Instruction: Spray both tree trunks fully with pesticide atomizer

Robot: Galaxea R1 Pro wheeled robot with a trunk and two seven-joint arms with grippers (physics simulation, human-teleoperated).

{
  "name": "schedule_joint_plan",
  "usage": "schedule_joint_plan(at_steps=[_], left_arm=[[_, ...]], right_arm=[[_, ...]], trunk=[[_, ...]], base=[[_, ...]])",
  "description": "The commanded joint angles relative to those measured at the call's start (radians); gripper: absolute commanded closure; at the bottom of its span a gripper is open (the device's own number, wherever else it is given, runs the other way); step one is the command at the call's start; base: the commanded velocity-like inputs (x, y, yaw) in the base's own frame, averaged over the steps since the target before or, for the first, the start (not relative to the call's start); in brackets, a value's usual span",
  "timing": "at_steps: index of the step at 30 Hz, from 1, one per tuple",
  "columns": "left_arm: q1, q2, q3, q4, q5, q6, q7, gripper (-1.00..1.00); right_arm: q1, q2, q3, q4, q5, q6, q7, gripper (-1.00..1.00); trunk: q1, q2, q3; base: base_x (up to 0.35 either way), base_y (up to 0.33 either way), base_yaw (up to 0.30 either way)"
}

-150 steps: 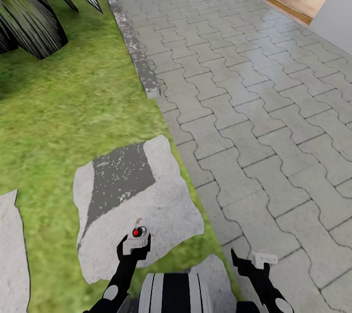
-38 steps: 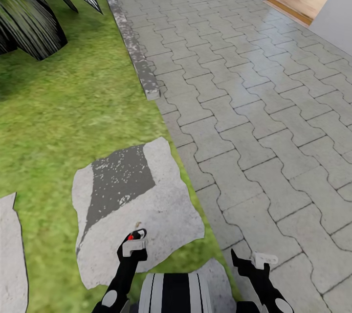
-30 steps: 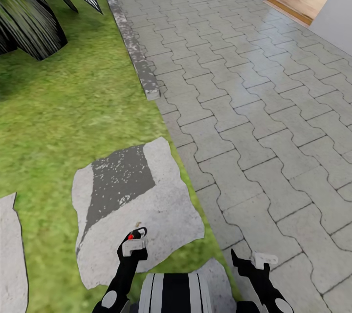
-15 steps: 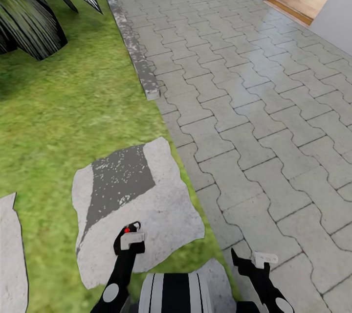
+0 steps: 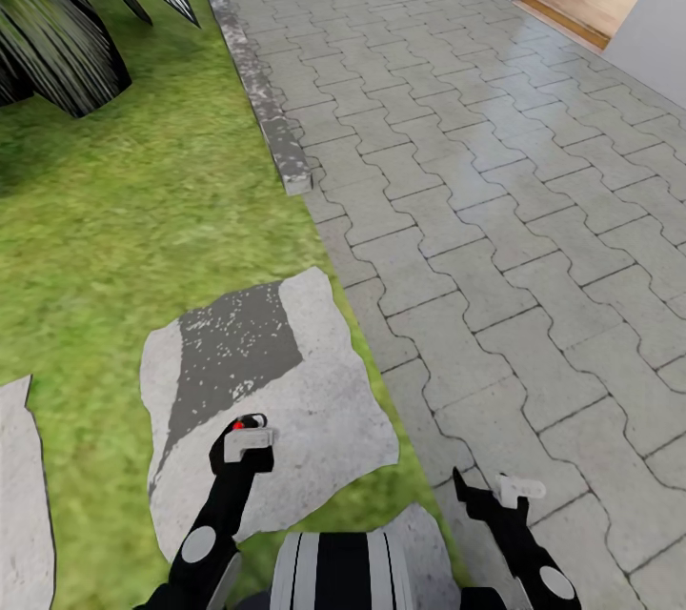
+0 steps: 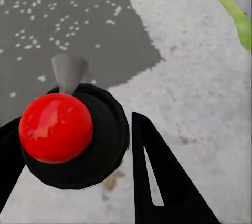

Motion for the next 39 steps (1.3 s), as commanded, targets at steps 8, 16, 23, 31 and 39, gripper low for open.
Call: schedule_joint_plan(at_steps=[8, 16, 23, 31, 39], left_arm=[[0.017, 0.045, -0.005, -0.13, 0.007, 0.1, 0.003, 1.0], [0.078, 0.074, -0.016, -0.23, 0.004, 0.183, 0.0, 1.0], [0.093, 0.118, -0.09, -0.248, 0.002, 0.276, -0.002, 1.0], [0.084, 0.127, -0.119, -0.25, 0.002, 0.332, -0.003, 1.0], [0.012, 0.122, -0.12, -0.25, 0.002, 0.366, -0.012, 1.0]], right_arm=[[0.0, 0.002, -0.005, -0.037, -0.002, -0.001, 0.011, -1.0], [0.035, 0.005, 0.001, -0.233, -0.002, 0.151, 0.015, -1.0], [0.067, 0.006, 0.006, -0.521, -0.002, 0.398, 0.019, -1.0], [0.07, 0.004, 0.008, -0.694, -0.003, 0.615, 0.022, -1.0], [0.07, 0.004, 0.007, -0.711, -0.003, 0.636, 0.024, -1.0]], trunk=[[0.0, 0.0, 0.0], [0.0, 0.0, 0.0], [0.0, 0.0, 0.0], [0.0, 0.0, 0.0], [0.0, 0.0, 0.0]], base=[[0.0, 0.0, 0.0], [0.0, 0.0, 0.0], [0.0, 0.0, 0.0], [0.0, 0.0, 0.0], [0.0, 0.0, 0.0]])
